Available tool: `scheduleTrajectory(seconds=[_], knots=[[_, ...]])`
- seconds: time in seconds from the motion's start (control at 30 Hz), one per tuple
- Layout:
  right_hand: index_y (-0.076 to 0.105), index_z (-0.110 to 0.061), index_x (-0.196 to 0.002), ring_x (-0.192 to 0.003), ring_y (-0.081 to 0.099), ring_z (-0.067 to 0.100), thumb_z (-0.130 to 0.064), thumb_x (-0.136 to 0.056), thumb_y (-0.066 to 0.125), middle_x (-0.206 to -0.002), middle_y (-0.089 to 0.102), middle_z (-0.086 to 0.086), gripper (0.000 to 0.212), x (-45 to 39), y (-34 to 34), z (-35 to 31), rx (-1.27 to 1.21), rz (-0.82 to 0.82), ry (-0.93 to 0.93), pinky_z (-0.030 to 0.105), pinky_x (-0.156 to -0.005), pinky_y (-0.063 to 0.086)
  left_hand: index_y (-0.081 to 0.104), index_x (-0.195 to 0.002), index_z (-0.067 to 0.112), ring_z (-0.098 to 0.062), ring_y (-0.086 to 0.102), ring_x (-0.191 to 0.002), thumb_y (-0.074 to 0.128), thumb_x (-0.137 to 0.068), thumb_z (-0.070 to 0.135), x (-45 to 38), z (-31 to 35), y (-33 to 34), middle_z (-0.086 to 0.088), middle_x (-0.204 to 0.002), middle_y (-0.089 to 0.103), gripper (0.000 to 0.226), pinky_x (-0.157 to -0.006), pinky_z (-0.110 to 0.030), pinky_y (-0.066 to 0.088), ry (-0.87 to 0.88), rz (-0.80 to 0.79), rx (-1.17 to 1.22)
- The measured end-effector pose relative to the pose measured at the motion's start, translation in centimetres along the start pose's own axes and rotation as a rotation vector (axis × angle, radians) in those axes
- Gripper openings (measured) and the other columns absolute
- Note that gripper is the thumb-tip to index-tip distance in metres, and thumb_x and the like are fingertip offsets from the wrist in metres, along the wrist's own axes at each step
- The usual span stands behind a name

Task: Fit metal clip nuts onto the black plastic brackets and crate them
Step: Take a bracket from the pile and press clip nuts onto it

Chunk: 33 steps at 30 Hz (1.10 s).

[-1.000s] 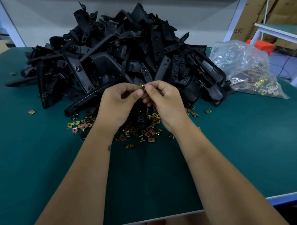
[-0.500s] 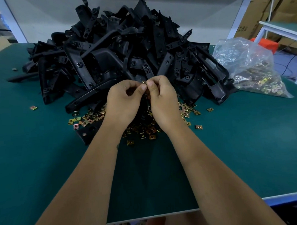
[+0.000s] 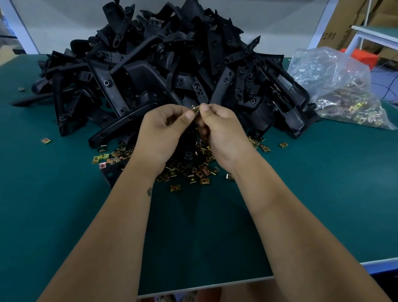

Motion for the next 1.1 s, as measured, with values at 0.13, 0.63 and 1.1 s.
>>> scheduleTrajectory(seconds=[0.13,0.63,1.1], knots=[[0.055,-0.018,-0.07,-0.059,0.045,0.005,-0.024,-0.104,0.047,-0.058,0.049,-0.012,0.036,0.0,-0.3,-0.1,0.007,-0.02,0.052,0.021,-0.064,0.037,0.073,-0.096,0.009,-0.007,0.066,-0.081,0.062,-0.097,0.014,0.3,0.1,0.3,-0.001,-0.086,0.073,0.012,-0.08,-0.025,0.053,0.002,0.035,0.009],[0.064,-0.016,-0.092,-0.079,0.058,0.02,-0.007,-0.09,0.049,-0.096,0.066,0.006,0.017,0.3,-5.3,-2.3,0.976,0.377,-0.145,0.03,-0.062,0.041,0.065,-0.121,0.015,-0.029,0.053,-0.115,0.051,-0.094,0.055,0.6,-0.5,-1.2,-0.006,-0.115,0.064,0.05,-0.095,-0.046,0.047,-0.026,-0.005,-0.813],[0.076,-0.021,-0.099,-0.093,0.064,0.017,-0.025,-0.082,0.076,-0.096,0.072,-0.003,0.018,0.1,-4.1,-1.0,1.125,-0.17,-0.043,0.033,-0.085,0.052,0.071,-0.114,0.027,-0.023,0.043,-0.111,0.043,-0.102,0.042,0.6,-0.9,-0.3,0.004,-0.107,0.067,0.034,-0.095,-0.039,0.04,0.051,-0.039,-0.759]])
Point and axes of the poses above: each hand's wrist, its own x-axis away from the middle knuckle, its own y-axis out of the palm, z = x × y, the point moved 3 cm from there along -x, towards the middle knuckle
